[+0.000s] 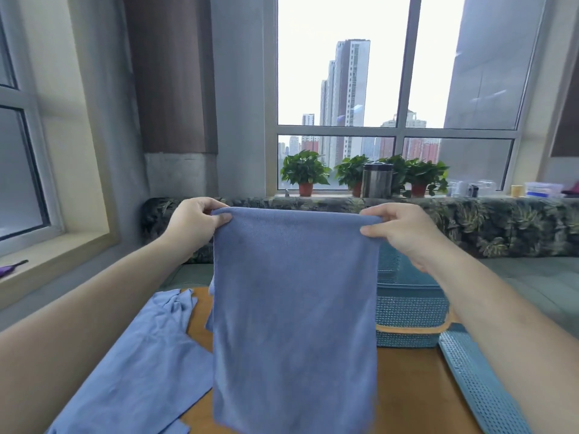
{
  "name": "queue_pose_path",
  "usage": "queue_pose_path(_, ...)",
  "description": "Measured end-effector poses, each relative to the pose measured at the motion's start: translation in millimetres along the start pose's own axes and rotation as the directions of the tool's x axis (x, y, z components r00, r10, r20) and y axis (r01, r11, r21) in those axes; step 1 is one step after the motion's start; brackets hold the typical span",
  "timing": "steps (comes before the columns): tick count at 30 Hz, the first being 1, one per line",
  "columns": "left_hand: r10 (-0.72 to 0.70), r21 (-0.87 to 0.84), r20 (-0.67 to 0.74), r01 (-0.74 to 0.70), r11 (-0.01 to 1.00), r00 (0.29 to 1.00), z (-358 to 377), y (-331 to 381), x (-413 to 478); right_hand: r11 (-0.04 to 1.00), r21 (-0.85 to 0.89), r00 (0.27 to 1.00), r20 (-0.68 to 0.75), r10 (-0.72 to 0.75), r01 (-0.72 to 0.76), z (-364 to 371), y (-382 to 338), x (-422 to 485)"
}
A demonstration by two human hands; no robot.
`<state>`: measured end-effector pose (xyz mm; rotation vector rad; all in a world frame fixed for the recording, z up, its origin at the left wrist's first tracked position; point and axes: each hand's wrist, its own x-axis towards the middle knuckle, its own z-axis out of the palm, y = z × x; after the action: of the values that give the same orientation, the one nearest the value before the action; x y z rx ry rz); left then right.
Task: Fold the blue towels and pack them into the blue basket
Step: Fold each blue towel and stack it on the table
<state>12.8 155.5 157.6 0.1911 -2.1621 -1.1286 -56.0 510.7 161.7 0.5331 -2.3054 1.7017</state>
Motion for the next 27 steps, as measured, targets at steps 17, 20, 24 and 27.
queue_pose_path(17, 0.01, 0.061, 0.065, -0.014, 0.998, 0.998, 8, -42, 5, 0.976, -0.211, 0.998, -0.02, -0.053, 0.048, 27, 56, 15)
queue_pose_path(20, -0.072, 0.059, 0.139, 0.064, 0.996, 0.988, 17, -80, -34, 0.97, -0.242, 1.0, 0.014, -0.008, 0.011, 33, 93, -15)
queue_pose_path(24, -0.193, -0.001, 0.211, 0.198, 0.98, 0.958, 44, -137, -95, 0.976, -0.212, 0.996, 0.054, 0.07, -0.057, 50, 159, -59)
queue_pose_path(27, -0.248, -0.01, 0.261, 0.259, 0.966, 0.933, 67, -167, -129, 0.967, -0.214, 0.985, 0.065, 0.157, -0.14, 64, 209, -90)
